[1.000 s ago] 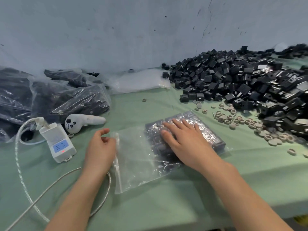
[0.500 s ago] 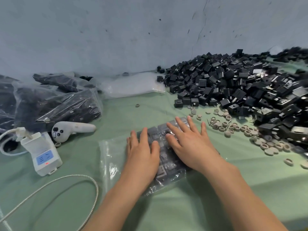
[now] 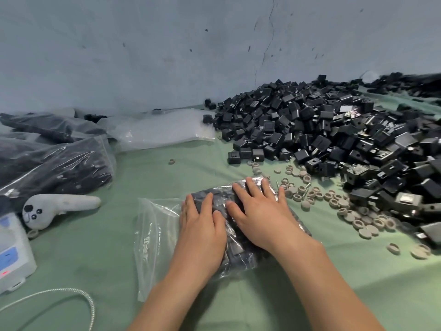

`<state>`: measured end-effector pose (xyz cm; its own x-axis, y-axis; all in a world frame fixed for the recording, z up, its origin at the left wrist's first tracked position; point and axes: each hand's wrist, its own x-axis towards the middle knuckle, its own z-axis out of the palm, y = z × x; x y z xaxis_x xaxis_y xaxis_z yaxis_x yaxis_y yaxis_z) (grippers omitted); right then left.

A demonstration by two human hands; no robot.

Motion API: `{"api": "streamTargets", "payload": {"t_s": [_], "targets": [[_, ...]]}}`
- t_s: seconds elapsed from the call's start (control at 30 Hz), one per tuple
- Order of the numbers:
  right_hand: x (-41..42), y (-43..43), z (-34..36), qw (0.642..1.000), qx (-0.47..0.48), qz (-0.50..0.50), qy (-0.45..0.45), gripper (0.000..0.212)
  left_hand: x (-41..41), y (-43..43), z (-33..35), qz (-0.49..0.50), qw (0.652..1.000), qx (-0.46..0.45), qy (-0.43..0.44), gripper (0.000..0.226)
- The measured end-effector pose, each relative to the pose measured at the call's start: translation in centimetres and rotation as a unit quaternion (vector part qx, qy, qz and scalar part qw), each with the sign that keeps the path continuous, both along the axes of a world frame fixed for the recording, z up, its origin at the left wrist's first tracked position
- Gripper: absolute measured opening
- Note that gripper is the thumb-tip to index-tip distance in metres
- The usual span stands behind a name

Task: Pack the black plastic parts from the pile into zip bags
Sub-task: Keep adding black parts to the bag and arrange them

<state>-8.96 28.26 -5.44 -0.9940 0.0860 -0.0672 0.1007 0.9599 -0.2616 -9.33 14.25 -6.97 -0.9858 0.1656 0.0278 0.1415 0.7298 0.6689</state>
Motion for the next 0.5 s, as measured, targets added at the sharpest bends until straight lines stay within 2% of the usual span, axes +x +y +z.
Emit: {"api": "streamTargets", "payload": {"t_s": [0.1, 0.2, 0.3, 0.43, 0.5], "targets": [[-0.2, 0.0, -0.1, 1.000, 0.003, -0.003, 0.015, 0.060, -0.3, 0.1, -0.4, -0.011, 1.000, 0.006, 0.005, 0.052], [-0.4, -0.5, -0.3, 1.000, 0.006, 0.003, 0.020, 0.068, -0.5, -1.2, -0.9, -0.018, 0.999, 0.010, 0.028, 0.056], [-0.5, -0.8, -0.6, 1.000, 0.008, -0.001, 0.017, 0.074, -0.5, -3.1, -1.2, -0.018, 0.997, -0.043, 0.065, 0.055], [-0.5, -0.9, -0.7, 1.000, 0.011, -0.004, 0.025, 0.074, -0.2, -4.9, -1.3, -0.005, 0.989, -0.122, 0.085, 0.070], [-0.4, -0.8, -0.8, 0.999, 0.009, -0.003, 0.033, 0.075, -0.2, -5.8, -1.3, 0.008, 0.986, -0.142, 0.093, 0.069]]}}
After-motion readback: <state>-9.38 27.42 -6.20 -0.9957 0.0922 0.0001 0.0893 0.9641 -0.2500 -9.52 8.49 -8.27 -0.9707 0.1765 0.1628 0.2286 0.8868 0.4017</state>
